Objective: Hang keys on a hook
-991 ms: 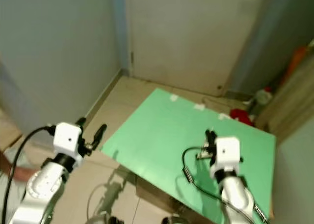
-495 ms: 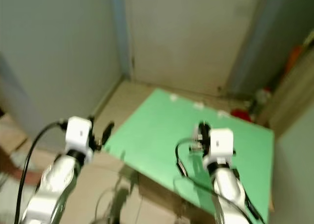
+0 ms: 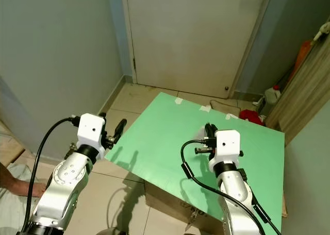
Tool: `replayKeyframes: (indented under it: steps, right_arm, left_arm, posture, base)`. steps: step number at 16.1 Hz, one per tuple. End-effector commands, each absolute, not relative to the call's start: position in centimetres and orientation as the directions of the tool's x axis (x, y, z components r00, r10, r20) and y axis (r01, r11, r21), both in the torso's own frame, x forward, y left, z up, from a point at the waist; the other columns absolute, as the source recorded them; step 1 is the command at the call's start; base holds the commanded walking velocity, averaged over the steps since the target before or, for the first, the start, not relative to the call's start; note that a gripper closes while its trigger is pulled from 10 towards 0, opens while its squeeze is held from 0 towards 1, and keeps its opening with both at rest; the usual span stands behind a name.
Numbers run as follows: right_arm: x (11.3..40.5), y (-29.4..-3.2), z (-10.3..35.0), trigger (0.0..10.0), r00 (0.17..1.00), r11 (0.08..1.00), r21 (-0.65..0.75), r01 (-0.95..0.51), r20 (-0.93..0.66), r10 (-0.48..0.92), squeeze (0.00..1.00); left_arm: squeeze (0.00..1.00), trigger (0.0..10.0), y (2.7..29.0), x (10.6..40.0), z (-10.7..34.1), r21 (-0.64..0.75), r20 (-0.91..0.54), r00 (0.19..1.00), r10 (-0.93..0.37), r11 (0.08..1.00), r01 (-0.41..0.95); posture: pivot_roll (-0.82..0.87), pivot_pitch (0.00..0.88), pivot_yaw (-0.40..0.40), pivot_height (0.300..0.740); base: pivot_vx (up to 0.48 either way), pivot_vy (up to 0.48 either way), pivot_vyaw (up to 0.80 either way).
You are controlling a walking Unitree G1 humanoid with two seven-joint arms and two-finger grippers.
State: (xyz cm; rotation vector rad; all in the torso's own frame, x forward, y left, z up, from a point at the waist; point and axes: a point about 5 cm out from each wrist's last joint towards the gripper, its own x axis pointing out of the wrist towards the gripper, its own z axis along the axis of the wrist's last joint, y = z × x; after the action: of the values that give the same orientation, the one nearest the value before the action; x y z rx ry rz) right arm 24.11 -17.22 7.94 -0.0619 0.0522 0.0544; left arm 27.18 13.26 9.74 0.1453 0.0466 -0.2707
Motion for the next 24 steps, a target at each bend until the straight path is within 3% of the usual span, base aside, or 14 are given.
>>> replayKeyframes:
  steps: [1, 24]
  right_arm:
    - [24.6, -17.0, 8.1, 0.0, 0.997, 0.996, -0.065, -0.063, -0.058, 0.06, 0.0]
    - [24.3, -16.6, 7.0, 0.0, 0.993, 0.995, -0.059, -0.075, -0.096, 0.069, 0.0]
  left_arm:
    - [0.0, 10.0, 13.2, 27.3, 9.5, 0.136, -0.073, 0.964, -0.254, 0.955, 0.262]
    - [0.0, 10.0, 12.7, 28.0, 9.9, 0.131, -0.048, 0.952, -0.303, 0.943, 0.306]
  posture:
    - [-0.08, 0.0, 0.023, 0.722]
    - [-0.1, 0.0, 0.042, 0.722]
  base:
    - [-0.274, 0.0, 0.0]
    - [-0.29, 0.0, 0.0]
